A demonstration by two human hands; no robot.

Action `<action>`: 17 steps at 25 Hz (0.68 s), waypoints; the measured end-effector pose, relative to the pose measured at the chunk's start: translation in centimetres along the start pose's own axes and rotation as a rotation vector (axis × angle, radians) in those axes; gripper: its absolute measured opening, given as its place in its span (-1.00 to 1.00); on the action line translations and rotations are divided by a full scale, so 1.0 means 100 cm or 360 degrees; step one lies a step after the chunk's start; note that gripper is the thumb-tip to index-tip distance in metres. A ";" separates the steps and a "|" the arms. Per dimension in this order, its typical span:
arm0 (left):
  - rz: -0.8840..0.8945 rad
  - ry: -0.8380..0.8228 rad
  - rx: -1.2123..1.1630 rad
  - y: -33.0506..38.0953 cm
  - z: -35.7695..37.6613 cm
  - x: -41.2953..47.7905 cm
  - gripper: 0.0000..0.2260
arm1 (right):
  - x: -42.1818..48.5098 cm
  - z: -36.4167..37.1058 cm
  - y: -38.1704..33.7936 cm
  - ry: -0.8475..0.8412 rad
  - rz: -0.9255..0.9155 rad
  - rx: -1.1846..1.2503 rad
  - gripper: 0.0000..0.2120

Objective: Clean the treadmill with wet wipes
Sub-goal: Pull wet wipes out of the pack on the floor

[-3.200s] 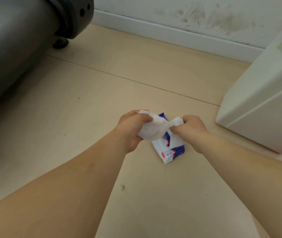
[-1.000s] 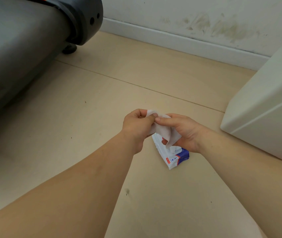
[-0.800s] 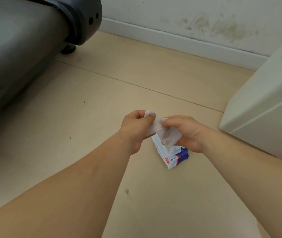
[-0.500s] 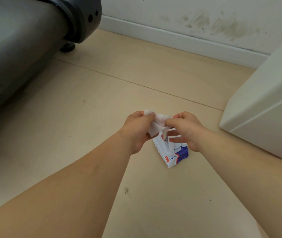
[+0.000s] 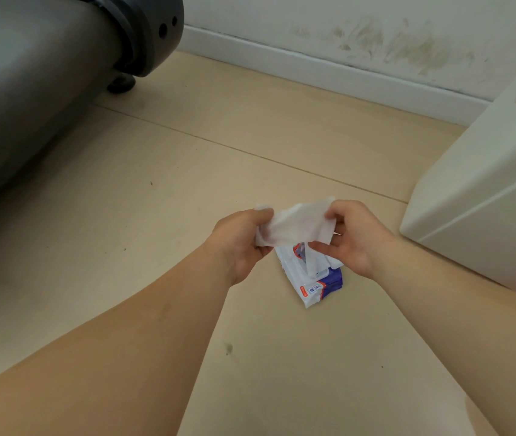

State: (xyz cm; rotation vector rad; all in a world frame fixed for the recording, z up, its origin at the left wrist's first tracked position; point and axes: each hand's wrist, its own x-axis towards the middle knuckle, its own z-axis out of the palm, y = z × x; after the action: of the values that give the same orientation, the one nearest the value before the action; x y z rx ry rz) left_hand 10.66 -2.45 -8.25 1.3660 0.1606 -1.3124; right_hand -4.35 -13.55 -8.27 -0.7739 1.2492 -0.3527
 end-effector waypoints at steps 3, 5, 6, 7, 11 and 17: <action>-0.0007 0.0030 -0.0139 0.008 -0.005 0.005 -0.87 | 0.000 -0.004 -0.006 0.0065 -0.0023 0.0343 -0.72; -0.0008 -0.0007 -0.0150 0.013 -0.005 0.008 -0.83 | 0.000 -0.001 -0.008 0.0141 -0.0045 0.0403 -0.71; 0.0002 -0.0029 -0.0136 0.017 -0.004 0.009 -0.81 | 0.001 -0.001 -0.010 0.0183 -0.0059 0.0420 -0.69; 0.0017 -0.0042 -0.0124 0.020 -0.004 0.010 -0.78 | 0.001 -0.001 -0.013 0.0225 -0.0069 0.0437 -0.68; 0.0031 -0.0050 -0.0235 0.040 -0.006 0.011 -0.71 | -0.002 -0.003 -0.033 0.0319 -0.0110 0.0423 -0.68; -0.0028 -0.0201 -0.0381 0.073 0.007 -0.017 -0.72 | -0.024 0.023 -0.050 0.0032 0.0093 0.0433 -0.70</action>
State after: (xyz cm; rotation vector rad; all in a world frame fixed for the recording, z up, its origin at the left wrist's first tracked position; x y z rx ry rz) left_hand 15.02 -4.27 -2.35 1.0790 0.2359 -1.3441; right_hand -2.14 -14.80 -2.85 -0.5010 1.2096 -0.4726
